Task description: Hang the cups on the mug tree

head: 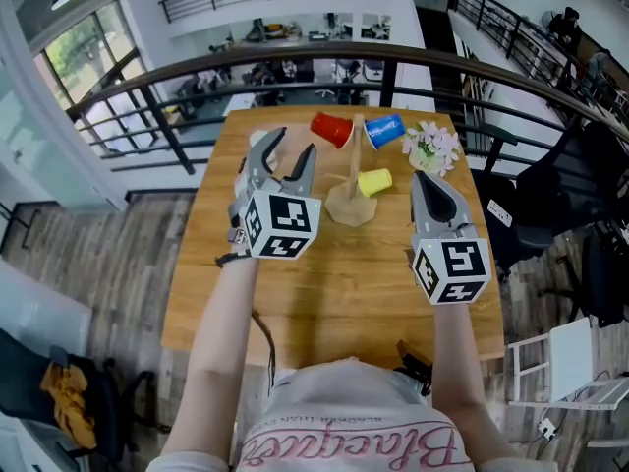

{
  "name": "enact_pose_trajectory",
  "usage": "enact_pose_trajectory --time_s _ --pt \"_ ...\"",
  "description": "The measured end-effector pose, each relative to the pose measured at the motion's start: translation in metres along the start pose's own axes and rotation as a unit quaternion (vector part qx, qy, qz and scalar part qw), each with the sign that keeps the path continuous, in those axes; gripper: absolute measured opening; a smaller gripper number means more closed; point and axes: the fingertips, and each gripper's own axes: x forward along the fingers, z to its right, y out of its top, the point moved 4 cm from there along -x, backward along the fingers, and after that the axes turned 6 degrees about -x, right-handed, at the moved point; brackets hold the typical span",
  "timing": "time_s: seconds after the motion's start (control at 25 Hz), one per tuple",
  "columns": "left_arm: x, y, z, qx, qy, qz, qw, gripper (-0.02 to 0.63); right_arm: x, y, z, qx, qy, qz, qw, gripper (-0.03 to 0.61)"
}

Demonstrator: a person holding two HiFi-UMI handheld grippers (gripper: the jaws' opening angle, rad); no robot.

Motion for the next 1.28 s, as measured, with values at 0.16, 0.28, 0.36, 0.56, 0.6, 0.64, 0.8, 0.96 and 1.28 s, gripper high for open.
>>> enact_pose_trajectory --time_s 0.16,0.28,0.36,0.56,0.6,0.64,0.8,0.96,1.28 --pt "-0.013 -0.001 -0.006 -0.065 0.008 0.031 0.9974 0.128 -0.001 0.002 -0.003 -0.004 -0.001 0.0 1.0 0.0" --pt "-0.021 0.0 -0.01 -0.107 0.013 0.065 0.992 0.034 -0.002 0.003 -0.003 -0.005 0.0 0.0 1.0 0.0" --pt "-0.027 -0.003 -0.013 -0.135 0.017 0.076 0.9878 0.014 -0.002 0.003 -0.002 -0.003 0.0 -0.001 1.0 0.001" --pt "-0.04 -0.015 -0.017 -0.188 0.023 0.077 0.9789 0.014 -0.005 -0.001 0.001 0.0 -0.005 -0.004 1.0 0.0" --pt "-0.042 -0.017 -0.018 -0.194 0.024 0.077 0.9776 0.014 -0.005 -0.002 0.001 0.0 -0.005 -0.005 1.0 0.0" --pt "-0.044 -0.019 -0.018 -0.199 0.025 0.077 0.9765 0.014 -0.005 -0.002 0.001 0.001 -0.006 -0.005 1.0 0.0" --pt "-0.051 -0.023 -0.017 -0.212 0.024 0.08 0.9736 0.014 -0.007 -0.004 0.002 0.002 -0.009 -0.006 1.0 0.002" --pt "-0.057 -0.025 -0.012 -0.21 0.026 0.08 0.9741 0.014 -0.011 -0.007 0.003 0.001 -0.017 -0.008 1.0 0.002" --pt "-0.061 -0.03 -0.008 -0.226 0.022 0.078 0.9707 0.014 -0.017 -0.008 0.012 -0.007 -0.036 -0.008 0.999 0.002"
